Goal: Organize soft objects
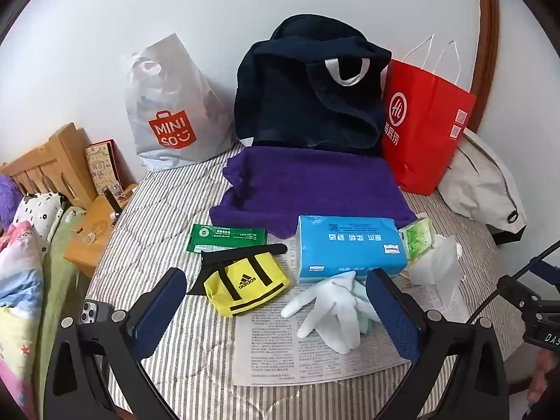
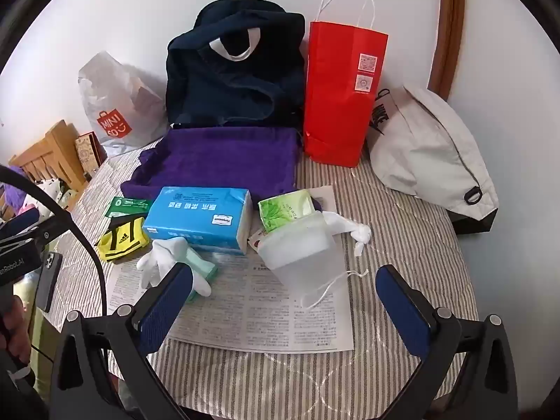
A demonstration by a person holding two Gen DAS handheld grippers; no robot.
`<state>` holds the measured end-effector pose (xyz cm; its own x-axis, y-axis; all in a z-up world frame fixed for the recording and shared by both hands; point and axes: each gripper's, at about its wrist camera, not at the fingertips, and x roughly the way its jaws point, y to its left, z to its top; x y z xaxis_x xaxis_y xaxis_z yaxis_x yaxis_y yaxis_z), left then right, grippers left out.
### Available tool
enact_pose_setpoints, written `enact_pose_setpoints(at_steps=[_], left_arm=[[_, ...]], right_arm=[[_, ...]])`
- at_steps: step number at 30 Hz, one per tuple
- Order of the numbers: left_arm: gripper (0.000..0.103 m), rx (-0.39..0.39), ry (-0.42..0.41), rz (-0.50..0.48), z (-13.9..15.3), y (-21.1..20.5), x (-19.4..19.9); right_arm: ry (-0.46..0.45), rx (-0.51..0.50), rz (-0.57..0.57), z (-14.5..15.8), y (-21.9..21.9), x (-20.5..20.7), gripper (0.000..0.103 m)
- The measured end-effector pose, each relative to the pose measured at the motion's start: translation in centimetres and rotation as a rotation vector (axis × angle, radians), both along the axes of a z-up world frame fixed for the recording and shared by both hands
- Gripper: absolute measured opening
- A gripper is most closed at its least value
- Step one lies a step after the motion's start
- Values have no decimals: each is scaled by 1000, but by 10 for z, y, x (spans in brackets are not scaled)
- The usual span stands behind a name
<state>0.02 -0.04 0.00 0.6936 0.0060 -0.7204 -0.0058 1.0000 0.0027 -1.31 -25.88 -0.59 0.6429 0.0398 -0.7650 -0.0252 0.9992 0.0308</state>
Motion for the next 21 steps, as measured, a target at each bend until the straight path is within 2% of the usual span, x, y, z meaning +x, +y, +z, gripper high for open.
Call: enact_pose_setpoints(at_steps=[6, 15, 17, 21], left_arm=[[103, 10, -1, 7, 0, -2, 2], [103, 16, 1, -10, 17, -27, -8], [103, -12, 1, -25, 9, -2, -11], [103, -11, -1, -27, 8, -1, -12]], right_arm=[[-11, -19, 6, 3, 1, -2, 103], [-20, -33, 17, 16, 12, -14, 103], [-19, -31, 19, 17, 11, -15, 103], [-14, -20, 21, 19, 12, -14, 103]])
